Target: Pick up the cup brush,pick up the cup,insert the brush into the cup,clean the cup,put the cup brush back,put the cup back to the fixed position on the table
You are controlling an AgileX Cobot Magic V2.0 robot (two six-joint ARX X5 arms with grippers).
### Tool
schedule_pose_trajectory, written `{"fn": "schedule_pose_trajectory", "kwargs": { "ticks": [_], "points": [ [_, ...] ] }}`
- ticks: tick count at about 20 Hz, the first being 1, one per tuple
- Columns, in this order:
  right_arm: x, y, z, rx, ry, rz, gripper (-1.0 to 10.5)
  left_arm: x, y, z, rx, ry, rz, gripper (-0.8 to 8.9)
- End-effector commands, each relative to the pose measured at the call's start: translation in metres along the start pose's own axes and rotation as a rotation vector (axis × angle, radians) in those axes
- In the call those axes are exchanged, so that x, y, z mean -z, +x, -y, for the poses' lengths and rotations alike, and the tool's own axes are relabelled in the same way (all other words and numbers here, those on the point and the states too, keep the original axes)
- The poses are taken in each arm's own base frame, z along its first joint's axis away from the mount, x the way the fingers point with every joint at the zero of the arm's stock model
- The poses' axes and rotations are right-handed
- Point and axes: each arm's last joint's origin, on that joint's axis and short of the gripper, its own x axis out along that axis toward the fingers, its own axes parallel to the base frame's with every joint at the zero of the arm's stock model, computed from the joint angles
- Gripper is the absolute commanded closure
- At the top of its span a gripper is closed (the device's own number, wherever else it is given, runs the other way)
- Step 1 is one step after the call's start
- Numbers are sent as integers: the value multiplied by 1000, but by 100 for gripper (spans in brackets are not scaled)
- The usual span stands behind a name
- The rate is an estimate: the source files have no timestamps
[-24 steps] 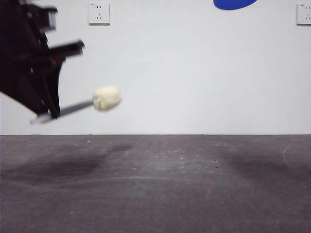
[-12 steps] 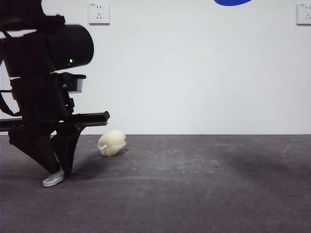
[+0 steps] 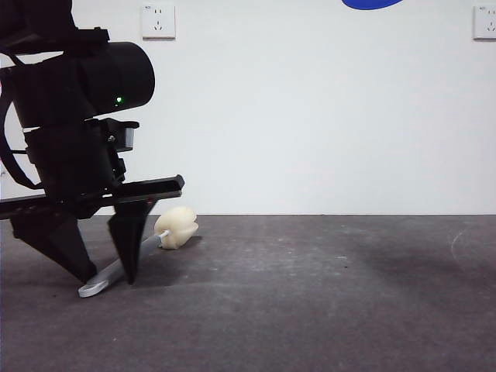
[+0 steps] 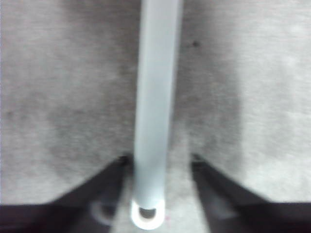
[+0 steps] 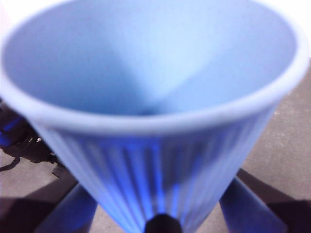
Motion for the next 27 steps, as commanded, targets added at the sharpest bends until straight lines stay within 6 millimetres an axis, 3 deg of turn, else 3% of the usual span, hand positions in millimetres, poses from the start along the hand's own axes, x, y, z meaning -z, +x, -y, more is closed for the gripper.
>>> {"fn": "schedule_pose_trajectory", "kwargs": {
  "ticks": [1,4,8,12,16,20,27],
  "points": [
    [-1,0,0,-4,12,10,959,3,3,-1,-12,1,-22,486],
    [0,6,-2,-1,1,-5,959,0,-12,-1,15,48,26,486],
    [12,50,-11,14,-41,11,959,-3,-63,-3,83,130,171,486],
    [53,101,-7,64,-28,47,959,11,-132,-17,141,205,329,487],
    [97,133,5,120,5,42,959,33,-177,-34,178,223,429,491],
    [122,164,14,157,12,20,959,53,-197,-46,179,231,436,495],
    [162,205,33,178,43,11,959,62,-200,-52,157,250,389,499]
  ]
}}
